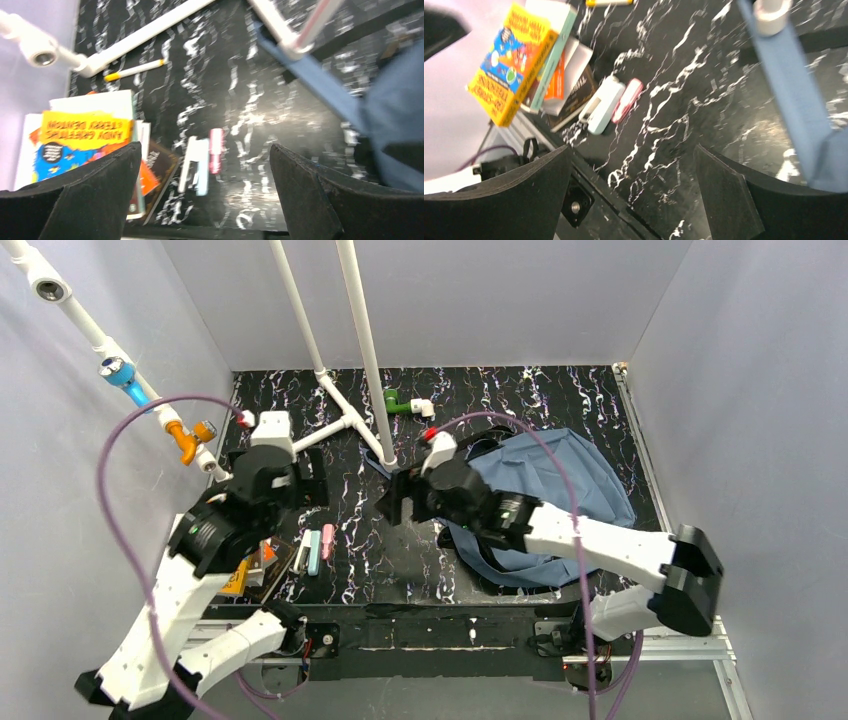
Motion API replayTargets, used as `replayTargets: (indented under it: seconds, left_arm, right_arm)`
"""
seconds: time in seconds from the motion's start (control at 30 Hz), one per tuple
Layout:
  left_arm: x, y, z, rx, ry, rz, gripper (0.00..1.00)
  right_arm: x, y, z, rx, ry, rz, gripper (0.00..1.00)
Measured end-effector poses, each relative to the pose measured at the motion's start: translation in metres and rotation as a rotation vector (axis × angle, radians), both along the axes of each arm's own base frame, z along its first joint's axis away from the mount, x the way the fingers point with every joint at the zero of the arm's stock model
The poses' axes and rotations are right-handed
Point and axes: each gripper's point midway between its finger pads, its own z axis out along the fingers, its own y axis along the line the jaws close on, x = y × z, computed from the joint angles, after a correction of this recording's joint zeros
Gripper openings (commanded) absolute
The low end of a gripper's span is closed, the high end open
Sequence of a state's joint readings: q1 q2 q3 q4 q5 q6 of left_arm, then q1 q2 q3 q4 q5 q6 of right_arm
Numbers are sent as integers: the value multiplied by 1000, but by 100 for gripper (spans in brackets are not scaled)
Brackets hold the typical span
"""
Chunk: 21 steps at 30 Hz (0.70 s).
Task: Pack the student bag
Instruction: Adjust the distractor at the center of the board.
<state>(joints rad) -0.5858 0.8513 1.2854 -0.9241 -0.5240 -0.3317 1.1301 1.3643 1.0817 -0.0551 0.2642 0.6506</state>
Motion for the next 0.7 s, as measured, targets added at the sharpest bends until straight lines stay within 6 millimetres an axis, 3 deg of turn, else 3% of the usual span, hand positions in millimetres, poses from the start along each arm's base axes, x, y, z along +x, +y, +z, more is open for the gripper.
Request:
replayTargets:
  seconds: [0.13,0.3,0.5,0.7]
  left_arm:
    - [13,20,-42,181,141,82,99]
    - [16,56,-70,284,261,212,99]
    - [11,82,-72,234,285,317,99]
    - [-9,80,-55,166,283,306,99]
  right_arm:
    - [-23,32,-37,-37,53,81,98]
    - [-36,48,-50,65,88,134,99]
    - [-43,79,-65,195,160,188,97]
    - [-46,140,-82,296,253,254,97]
